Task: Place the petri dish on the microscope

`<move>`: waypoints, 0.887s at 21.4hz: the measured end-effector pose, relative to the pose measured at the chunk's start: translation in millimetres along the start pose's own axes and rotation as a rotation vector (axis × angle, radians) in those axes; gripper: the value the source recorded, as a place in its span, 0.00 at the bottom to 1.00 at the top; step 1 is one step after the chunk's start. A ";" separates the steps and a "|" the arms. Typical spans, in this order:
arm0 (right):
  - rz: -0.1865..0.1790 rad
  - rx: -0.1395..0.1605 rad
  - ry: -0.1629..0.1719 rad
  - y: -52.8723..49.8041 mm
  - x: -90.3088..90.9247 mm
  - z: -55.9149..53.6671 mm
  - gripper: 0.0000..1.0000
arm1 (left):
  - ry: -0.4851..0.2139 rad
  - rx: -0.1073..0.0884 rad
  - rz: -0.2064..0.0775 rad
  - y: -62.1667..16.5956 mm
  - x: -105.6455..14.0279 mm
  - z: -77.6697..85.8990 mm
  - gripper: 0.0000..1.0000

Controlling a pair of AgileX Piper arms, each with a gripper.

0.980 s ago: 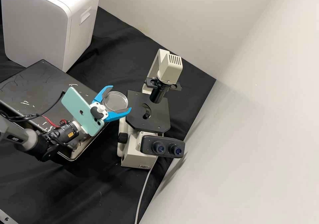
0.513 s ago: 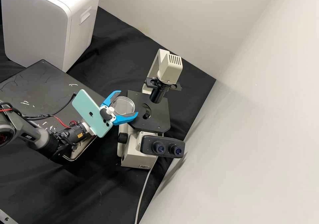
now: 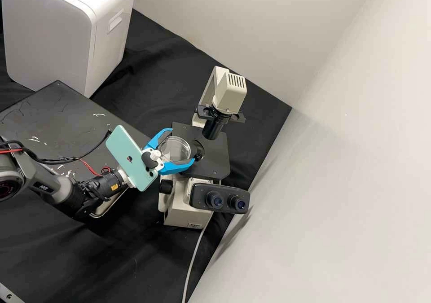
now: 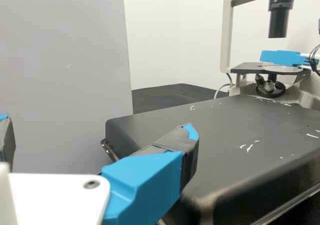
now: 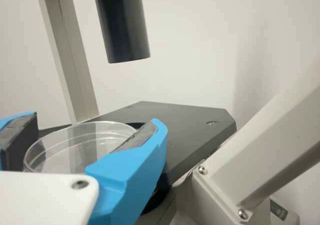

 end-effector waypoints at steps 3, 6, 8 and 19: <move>-0.012 -0.019 -0.024 -2.2 1.4 3.2 0.00 | 0.002 0.000 0.000 0.1 0.0 -0.4 1.00; -0.010 -0.039 -0.030 -3.9 1.1 2.8 0.00 | 0.002 0.000 0.000 0.1 0.0 -0.4 1.00; -0.016 -0.055 -0.042 -4.7 -2.4 4.2 0.00 | 0.002 0.000 0.000 0.1 0.0 -0.4 1.00; 0.090 -0.113 -0.058 -18.2 25.2 17.0 0.00 | 0.007 -0.002 0.002 0.3 0.1 -1.2 1.00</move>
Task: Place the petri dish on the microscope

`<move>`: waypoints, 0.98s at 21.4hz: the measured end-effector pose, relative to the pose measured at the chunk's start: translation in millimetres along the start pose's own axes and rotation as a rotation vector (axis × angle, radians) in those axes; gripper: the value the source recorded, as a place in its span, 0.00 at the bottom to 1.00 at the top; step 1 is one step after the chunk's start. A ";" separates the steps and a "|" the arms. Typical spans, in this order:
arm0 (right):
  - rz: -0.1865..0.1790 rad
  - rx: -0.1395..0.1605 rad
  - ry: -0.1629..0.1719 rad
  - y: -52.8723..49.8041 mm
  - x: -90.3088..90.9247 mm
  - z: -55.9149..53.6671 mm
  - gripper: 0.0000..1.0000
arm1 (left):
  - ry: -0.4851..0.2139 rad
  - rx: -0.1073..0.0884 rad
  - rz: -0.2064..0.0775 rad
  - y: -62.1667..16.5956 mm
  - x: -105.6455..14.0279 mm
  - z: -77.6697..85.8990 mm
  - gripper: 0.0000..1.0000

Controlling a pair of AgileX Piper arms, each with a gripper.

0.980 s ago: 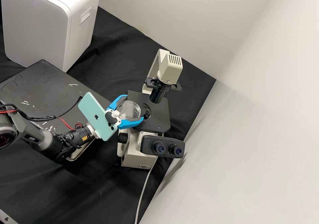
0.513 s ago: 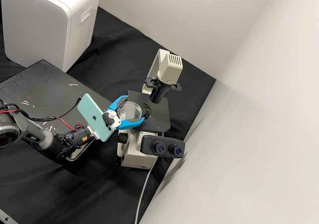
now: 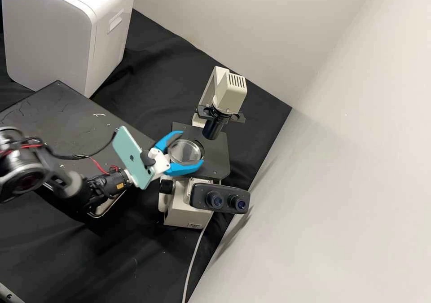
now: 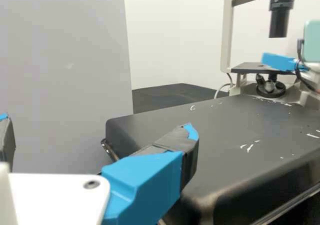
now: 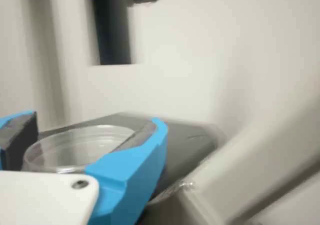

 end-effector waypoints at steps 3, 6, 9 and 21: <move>0.045 0.007 -0.006 -3.9 5.5 5.6 0.00 | 0.004 0.001 0.001 0.2 0.1 -0.7 1.00; 0.054 0.004 -0.009 -3.4 6.3 4.9 0.00 | -0.006 0.007 0.000 0.3 0.2 -0.6 1.00; 0.055 0.002 -0.010 -2.7 8.7 3.9 0.00 | -0.004 0.007 0.000 0.3 0.2 -0.9 1.00; -0.061 -0.018 0.019 -10.4 37.1 -20.2 0.00 | 0.002 0.005 0.002 0.5 0.2 -1.9 1.00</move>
